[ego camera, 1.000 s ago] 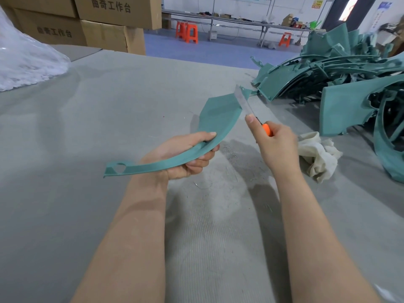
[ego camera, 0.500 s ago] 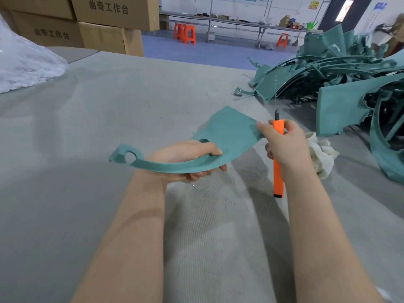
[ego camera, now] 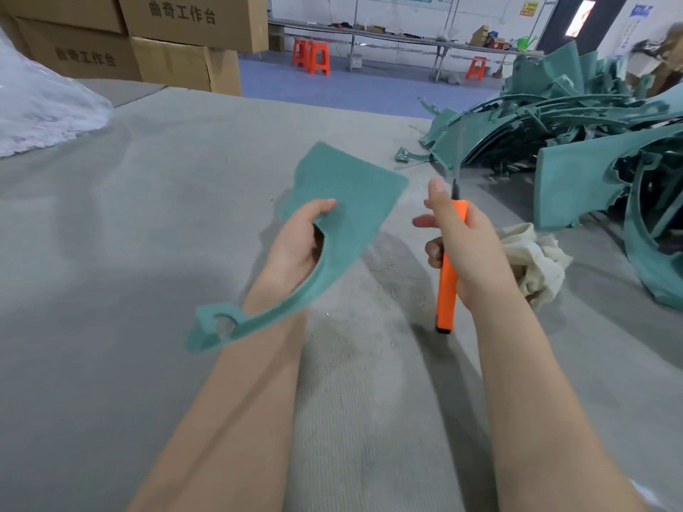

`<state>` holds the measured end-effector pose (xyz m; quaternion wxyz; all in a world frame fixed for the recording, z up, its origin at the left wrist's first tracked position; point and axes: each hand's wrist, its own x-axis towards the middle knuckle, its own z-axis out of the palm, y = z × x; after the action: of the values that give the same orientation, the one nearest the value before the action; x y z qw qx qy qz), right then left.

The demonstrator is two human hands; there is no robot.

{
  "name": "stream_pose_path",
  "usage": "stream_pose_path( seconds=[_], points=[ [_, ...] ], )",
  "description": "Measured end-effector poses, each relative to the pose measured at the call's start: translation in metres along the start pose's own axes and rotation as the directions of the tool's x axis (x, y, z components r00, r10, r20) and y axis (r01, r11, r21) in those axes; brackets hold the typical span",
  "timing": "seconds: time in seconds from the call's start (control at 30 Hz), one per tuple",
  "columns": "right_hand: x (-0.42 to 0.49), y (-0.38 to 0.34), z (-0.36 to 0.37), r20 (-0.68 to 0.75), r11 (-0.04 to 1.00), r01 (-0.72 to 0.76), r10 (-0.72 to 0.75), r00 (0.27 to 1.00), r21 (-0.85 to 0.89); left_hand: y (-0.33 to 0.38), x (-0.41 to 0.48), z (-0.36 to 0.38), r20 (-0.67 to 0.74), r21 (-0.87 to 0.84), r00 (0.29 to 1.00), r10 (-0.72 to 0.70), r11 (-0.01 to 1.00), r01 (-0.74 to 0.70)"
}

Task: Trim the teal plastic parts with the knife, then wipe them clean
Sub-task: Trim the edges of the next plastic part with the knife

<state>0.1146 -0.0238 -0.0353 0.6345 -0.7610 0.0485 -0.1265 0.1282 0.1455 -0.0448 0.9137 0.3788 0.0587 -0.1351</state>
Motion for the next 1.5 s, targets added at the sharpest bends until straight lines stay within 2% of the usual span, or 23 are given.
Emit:
stream_pose_path(
  seconds=[0.1,0.23,0.37,0.5,0.63,0.93,1.23,1.4,1.5],
  points=[
    [-0.002,0.002,0.003,0.069,0.964,0.129,-0.116,0.991,-0.233,0.003,0.001,-0.005,-0.08,-0.291,0.997,0.022,0.956,-0.045],
    [-0.012,0.006,0.022,0.298,0.832,0.342,-0.225,0.928,-0.436,0.003,0.002,-0.004,-0.141,-0.492,0.99,0.007,0.867,-0.077],
    [-0.018,0.007,0.029,0.378,0.83,0.433,-0.298,0.877,-0.351,0.004,0.001,-0.004,-0.185,-0.549,0.983,0.011,0.829,-0.113],
    [-0.018,0.009,0.031,0.406,0.835,0.438,-0.293,0.866,-0.332,0.004,0.001,-0.006,-0.168,-0.6,0.986,0.007,0.793,-0.108],
    [-0.019,0.011,0.033,0.434,0.84,0.43,-0.269,0.86,-0.332,0.001,0.002,-0.007,-0.18,-0.561,0.982,0.053,0.815,-0.147],
    [-0.007,0.023,0.031,0.309,0.816,0.395,-0.28,0.909,-0.422,0.0,-0.001,-0.001,-0.096,-0.571,0.995,0.025,0.818,-0.076],
    [-0.003,0.025,0.029,0.286,0.776,0.452,-0.356,0.89,-0.44,0.002,-0.003,0.0,-0.041,-0.551,0.999,-0.022,0.834,-0.004],
    [0.005,0.027,0.024,0.137,0.829,0.345,-0.318,0.938,-0.44,0.001,-0.003,0.001,0.052,-0.499,0.996,-0.069,0.862,0.085],
    [0.006,0.026,0.021,0.117,0.833,0.323,-0.303,0.946,-0.45,0.0,-0.003,0.0,0.048,-0.455,0.997,-0.066,0.887,0.08]
  ],
)
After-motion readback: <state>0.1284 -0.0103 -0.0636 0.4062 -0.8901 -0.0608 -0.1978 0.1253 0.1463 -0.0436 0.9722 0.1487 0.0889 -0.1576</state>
